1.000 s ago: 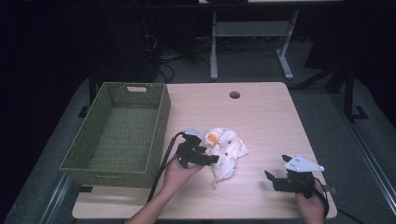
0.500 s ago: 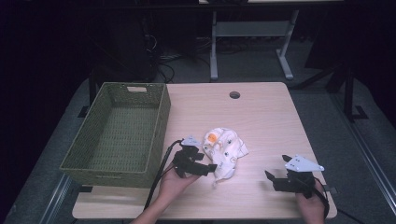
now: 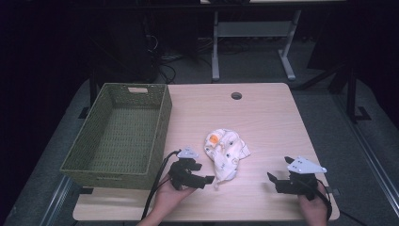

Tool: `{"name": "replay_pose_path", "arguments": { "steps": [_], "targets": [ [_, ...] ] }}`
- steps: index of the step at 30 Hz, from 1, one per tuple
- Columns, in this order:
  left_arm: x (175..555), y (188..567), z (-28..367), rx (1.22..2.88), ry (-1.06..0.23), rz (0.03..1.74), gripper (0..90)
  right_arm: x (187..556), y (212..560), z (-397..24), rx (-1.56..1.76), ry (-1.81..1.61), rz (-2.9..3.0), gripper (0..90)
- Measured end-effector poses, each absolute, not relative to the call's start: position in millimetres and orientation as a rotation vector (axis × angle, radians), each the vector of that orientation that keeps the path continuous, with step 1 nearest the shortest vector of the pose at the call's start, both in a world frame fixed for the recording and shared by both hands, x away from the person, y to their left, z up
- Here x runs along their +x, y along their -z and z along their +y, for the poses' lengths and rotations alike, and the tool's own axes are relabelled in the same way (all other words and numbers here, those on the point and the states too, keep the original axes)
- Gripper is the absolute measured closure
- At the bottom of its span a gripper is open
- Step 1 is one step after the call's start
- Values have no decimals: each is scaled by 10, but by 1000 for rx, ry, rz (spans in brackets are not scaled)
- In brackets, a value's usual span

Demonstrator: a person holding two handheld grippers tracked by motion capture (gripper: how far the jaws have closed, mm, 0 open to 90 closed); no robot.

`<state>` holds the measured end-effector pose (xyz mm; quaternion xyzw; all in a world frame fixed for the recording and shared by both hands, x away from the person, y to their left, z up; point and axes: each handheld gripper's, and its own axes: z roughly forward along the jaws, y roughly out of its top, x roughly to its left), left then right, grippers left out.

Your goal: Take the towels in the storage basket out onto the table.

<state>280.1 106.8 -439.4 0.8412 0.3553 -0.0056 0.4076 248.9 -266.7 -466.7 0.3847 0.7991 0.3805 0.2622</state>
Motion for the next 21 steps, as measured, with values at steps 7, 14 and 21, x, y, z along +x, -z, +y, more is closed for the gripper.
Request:
{"name": "replay_pose_path", "arguments": {
  "steps": [7, 14, 21],
  "targets": [
    [2727, 4389, 1095, 2153, -15, 880, 274, 2480, 4681, -2668, 1053, -1027, 2163, 137],
    [2603, 4481, 1185, 2154, 0, 880, 274, 2468, 4676, -2658, 1061, -1037, 2158, 137],
    [2621, 4468, 1149, 2150, -27, 870, 261, 2500, 4681, -2679, 1047, -1046, 2165, 137]
  ]
}}
